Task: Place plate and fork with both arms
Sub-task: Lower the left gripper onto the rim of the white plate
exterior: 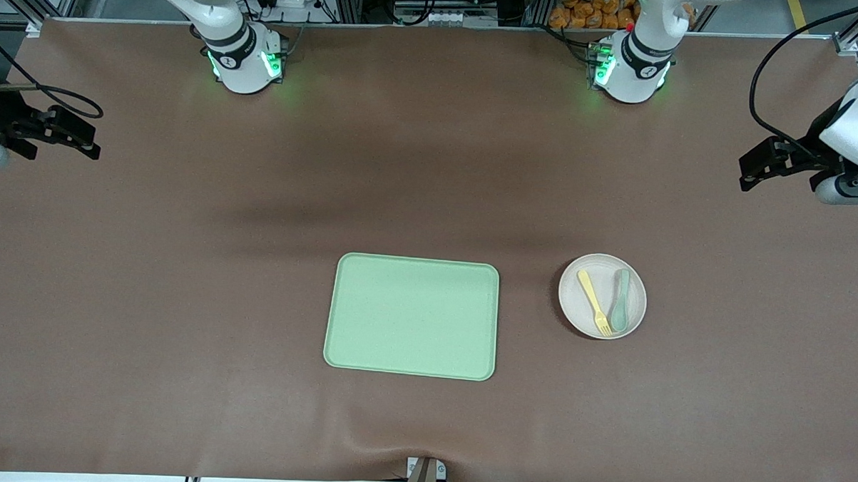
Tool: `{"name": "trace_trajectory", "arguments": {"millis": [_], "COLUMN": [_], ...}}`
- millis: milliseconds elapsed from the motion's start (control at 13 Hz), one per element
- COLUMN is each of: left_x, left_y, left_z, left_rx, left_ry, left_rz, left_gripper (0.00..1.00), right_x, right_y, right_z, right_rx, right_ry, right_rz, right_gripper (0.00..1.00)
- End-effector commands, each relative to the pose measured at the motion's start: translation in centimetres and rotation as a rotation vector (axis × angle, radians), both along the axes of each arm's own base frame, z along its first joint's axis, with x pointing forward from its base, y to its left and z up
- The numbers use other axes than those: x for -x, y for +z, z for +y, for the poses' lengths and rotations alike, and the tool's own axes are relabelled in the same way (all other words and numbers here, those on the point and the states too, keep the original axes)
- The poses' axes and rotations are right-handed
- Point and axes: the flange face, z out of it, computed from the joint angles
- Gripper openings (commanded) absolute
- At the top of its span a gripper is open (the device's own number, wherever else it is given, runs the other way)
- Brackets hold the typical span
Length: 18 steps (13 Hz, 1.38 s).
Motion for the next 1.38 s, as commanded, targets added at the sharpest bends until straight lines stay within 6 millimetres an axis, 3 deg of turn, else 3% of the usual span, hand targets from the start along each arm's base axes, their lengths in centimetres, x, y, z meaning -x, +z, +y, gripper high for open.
{"name": "trace_trajectory", "arguments": {"millis": [0,154,308,538,769,923,1077,1154,1308], "left_x": [0.2,-0.5,-2.5,-3.8,-2.9,-3.6,-4.2,-4.4,-4.5], "left_y": [1.1,-0.1,-3.8,-13.5,-25.0,-30.7,-35.1,-37.0,-38.8], "left_z": [-0.2,-0.6,-0.5,-1.0,0.0,1.1,2.5,2.6,2.4], "left_rx": [0.021,0.023,0.091,0.152,0.148,0.141,0.127,0.125,0.125], "left_ry": [-0.017,-0.025,-0.005,0.041,0.074,0.085,0.091,0.091,0.091], "left_rz": [-0.018,0.002,0.034,-0.007,-0.09,-0.056,-0.068,-0.067,-0.061], "left_gripper": [1.0,1.0,1.0,1.0,1.0,1.0,1.0,0.95,0.64], "right_x": [0.1,0.0,0.0,-0.1,-0.2,-0.3,-0.3,-0.3,-0.3], "right_y": [0.1,0.0,-0.1,-0.2,-0.3,-0.3,-0.3,-0.3,-0.3], "right_z": [-0.3,-0.3,-0.3,-0.3,-0.3,-0.3,-0.3,-0.3,-0.3], "right_rx": [0.019,0.019,0.019,0.019,0.019,0.019,0.019,0.019,0.019], "right_ry": [0.008,0.01,0.008,0.008,0.01,0.008,0.008,0.008,0.008], "right_rz": [-0.004,-0.007,-0.006,-0.006,-0.006,-0.006,-0.006,-0.006,-0.006], "right_gripper": [1.0,1.0,1.0,1.0,1.0,1.0,1.0,1.0,1.0]}}
